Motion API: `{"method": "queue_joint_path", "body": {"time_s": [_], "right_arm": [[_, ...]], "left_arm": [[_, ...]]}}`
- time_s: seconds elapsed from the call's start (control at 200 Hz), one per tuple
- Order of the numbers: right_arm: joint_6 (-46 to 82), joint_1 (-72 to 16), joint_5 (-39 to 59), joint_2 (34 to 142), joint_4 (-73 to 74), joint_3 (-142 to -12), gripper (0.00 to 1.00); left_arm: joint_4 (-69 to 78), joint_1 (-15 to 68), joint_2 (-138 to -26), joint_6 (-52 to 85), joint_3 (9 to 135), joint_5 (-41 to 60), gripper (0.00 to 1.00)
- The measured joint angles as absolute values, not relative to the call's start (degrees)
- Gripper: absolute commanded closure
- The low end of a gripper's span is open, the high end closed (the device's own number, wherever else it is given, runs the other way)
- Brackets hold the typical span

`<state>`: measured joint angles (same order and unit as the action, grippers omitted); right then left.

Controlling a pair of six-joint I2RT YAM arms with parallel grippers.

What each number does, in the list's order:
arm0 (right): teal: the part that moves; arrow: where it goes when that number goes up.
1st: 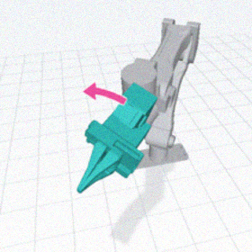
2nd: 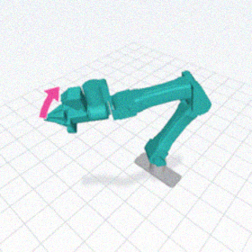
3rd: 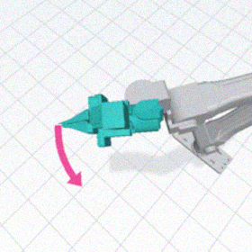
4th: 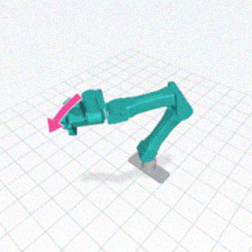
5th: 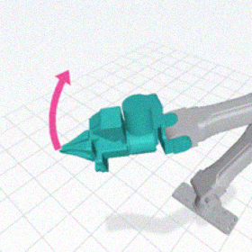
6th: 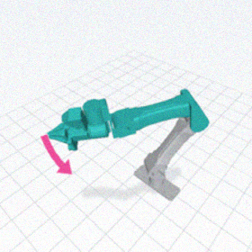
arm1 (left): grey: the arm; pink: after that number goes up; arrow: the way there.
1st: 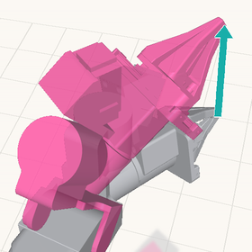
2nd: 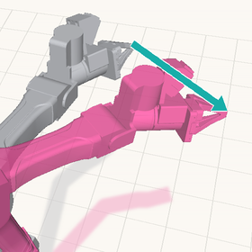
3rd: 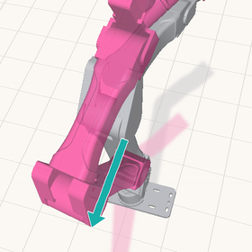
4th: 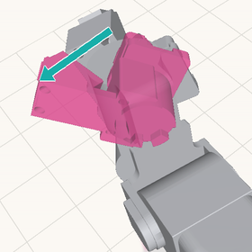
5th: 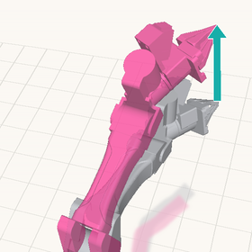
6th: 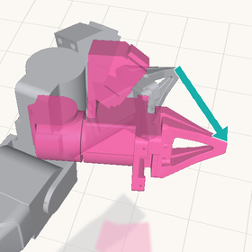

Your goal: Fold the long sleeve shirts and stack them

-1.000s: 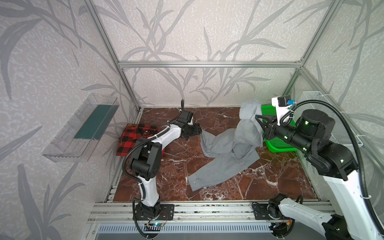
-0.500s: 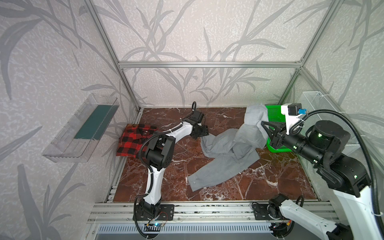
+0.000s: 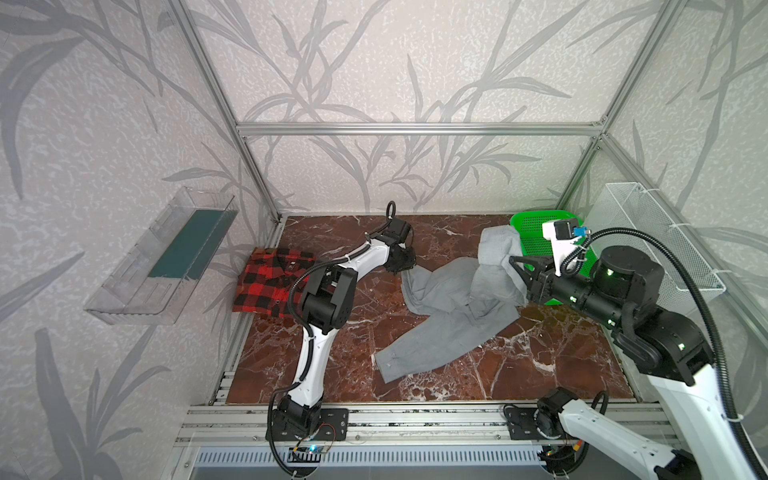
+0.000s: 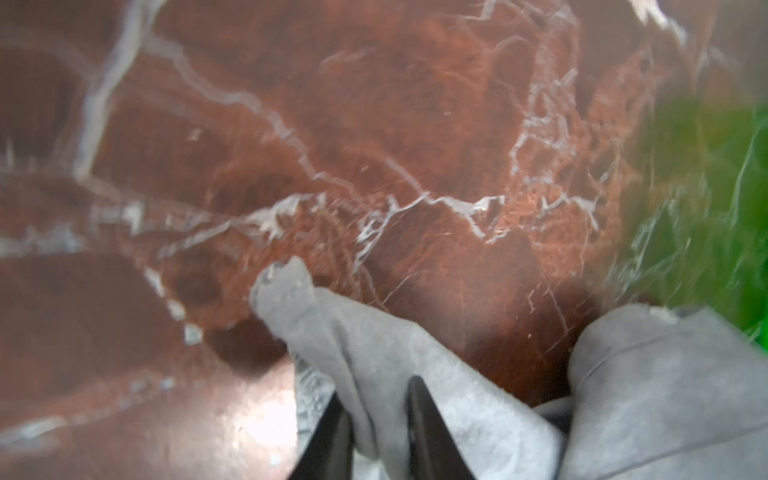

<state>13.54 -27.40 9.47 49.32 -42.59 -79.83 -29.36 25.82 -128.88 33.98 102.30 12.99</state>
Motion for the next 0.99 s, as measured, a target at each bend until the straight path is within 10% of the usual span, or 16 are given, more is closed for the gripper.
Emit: {"method": "queue_joint_path", "body": {"time_s": [0.625, 0.995], "right_arm": [[16.03, -27.14, 5.50, 47.13, -42.17, -83.35, 1.00], [17.43, -27.09, 5.65, 47.83, -40.71, -83.50, 1.00]], "left_arm": [[-53.65, 15.29, -119.04, 23.88, 136.64, 9.45, 1.00], [-49.39, 13.50, -95.37, 19.73, 108.92, 5.48, 0.94]]}}
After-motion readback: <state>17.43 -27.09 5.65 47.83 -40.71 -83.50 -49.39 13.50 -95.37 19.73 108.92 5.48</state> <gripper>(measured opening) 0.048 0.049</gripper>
